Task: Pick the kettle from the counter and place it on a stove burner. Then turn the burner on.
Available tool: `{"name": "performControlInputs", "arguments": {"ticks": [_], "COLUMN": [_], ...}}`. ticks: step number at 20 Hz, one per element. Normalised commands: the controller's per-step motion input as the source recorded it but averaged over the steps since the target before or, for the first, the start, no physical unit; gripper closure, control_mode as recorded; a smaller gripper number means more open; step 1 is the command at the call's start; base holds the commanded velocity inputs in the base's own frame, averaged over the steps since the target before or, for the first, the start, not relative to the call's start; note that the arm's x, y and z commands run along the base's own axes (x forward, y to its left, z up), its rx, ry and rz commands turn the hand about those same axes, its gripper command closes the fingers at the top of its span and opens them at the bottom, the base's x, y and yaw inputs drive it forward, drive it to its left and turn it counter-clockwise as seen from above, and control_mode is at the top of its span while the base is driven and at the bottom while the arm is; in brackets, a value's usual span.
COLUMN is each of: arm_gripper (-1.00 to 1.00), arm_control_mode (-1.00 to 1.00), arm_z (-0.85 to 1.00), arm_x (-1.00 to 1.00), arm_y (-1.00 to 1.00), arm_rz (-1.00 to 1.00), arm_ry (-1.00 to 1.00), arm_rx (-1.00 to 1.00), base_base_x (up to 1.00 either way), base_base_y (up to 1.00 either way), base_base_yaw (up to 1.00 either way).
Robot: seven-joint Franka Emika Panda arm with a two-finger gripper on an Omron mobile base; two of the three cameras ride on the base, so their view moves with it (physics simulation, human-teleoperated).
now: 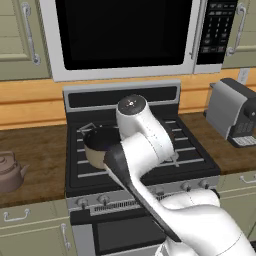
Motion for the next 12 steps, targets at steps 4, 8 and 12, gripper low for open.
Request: {"name": "performControlInputs", "arguments": {"ticks": [4,8,12], "arm_gripper": [-1.00,-1.00,-1.00], "arm_control_mode": [-1.00,-1.00,-1.00], "arm_z": [0.00,0.00,0.00], "arm_x": [-0.78,-0.59,-0.30], "arm_y": [1.00,1.00,1.00], "arm_rz": [0.20,0.18,0.13], "arm_ry": [-0.09,-0.08,-0.07], "arm_rx": [-0.14,-0.12,-0.11], "base_base_x": [0.00,0.00,0.00], "base_base_y": [0.00,0.00,0.00], "base_base_yaw": [0.00,0.00,0.00]}}
